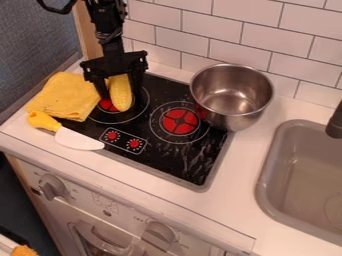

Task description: Move the maize to the right side of the burner

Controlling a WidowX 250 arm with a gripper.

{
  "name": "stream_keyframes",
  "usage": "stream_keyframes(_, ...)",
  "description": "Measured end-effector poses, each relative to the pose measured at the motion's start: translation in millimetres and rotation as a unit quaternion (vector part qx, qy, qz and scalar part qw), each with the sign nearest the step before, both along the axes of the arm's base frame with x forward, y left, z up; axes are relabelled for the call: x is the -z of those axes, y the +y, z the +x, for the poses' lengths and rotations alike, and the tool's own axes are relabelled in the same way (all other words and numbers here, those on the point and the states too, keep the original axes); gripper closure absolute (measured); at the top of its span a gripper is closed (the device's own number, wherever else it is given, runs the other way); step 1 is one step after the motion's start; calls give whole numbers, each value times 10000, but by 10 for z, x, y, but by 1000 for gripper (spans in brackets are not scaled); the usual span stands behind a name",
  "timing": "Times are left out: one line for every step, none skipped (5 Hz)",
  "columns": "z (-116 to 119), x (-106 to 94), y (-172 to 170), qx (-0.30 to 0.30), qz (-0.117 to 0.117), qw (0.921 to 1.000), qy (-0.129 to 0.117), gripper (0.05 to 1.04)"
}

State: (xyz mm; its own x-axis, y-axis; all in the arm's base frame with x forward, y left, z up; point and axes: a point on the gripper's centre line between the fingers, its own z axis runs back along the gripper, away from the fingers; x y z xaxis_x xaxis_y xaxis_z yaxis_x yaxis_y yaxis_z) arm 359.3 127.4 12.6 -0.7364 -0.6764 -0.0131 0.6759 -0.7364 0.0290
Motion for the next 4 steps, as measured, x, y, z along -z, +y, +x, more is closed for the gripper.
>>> stream_keyframes(-9,0,-10,-22,-14,10000,36,83)
stream_keyframes(-13,-63,-18,2,-4,10000,7,83)
stream_keyframes(-35,-330,-14,-33,121,9996,-249,83)
stream_keyframes(-70,-621,-45,-39,174,9983,-555,83)
